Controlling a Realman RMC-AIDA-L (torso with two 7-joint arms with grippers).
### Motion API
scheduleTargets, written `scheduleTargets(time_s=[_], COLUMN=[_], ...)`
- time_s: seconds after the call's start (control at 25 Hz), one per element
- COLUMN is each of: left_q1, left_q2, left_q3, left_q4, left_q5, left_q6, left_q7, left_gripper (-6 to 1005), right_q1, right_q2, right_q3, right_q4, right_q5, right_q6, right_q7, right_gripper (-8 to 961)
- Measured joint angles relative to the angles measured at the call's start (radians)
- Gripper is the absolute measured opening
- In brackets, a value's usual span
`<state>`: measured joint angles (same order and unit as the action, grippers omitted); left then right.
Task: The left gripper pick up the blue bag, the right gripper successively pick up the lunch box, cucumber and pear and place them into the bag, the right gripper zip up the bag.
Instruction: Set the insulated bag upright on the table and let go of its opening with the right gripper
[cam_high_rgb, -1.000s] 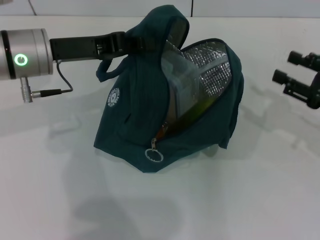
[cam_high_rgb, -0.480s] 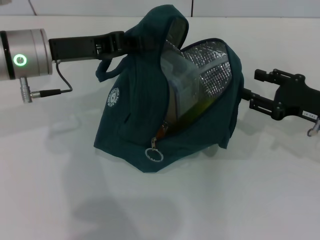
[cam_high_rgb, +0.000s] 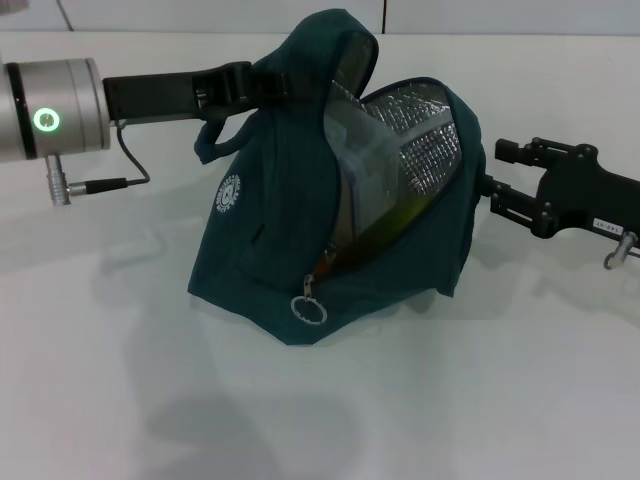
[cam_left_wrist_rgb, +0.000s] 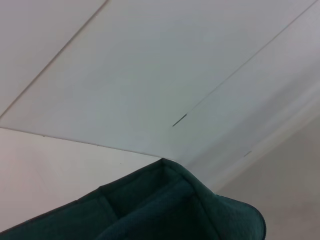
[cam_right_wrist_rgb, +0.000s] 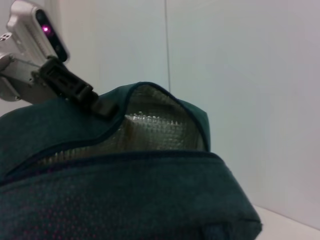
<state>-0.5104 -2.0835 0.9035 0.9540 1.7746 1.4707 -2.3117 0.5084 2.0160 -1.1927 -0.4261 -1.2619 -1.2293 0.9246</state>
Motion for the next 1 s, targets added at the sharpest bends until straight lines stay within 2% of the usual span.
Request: scheduleTargets(time_s=[0.2, 0.4, 0.6, 0.76, 1.0], left_q1=[0.0, 0.0, 0.0, 0.0, 0.002], left_q2=[0.002, 0.002, 0.002, 0.002, -0.002], left_q3=[-0.007, -0.008, -0.008, -0.008, -0.002], left_q4=[0.0, 0.0, -0.001, -0.001, -0.001], left_q5=[0.0, 0.0, 0.0, 0.0, 0.0], left_q6=[-0.002, -0.002, -0.002, -0.002, 0.006], left_q7=[0.007, 0.011, 0.011, 0.011, 0.011], left_gripper=[62, 61, 61, 61, 61], right_q1=[0.009, 0.011, 0.013, 0.02, 0.002], right_q2=[0.002, 0.006, 0.006, 0.004, -0.021], right_q3=[-0.009, -0.01, -0.007, -0.003, 0.039], right_q4=[0.0, -0.001, -0.009, -0.011, -0.024], right_q5=[0.0, 0.004, 0.007, 0.022, 0.097], right_q6=[0.005, 0.005, -0.001, -0.023, -0.152], right_q7=[-0.02, -0.038, -0.039, -0.038, -0.013], right_gripper=[543, 297, 104, 63, 41])
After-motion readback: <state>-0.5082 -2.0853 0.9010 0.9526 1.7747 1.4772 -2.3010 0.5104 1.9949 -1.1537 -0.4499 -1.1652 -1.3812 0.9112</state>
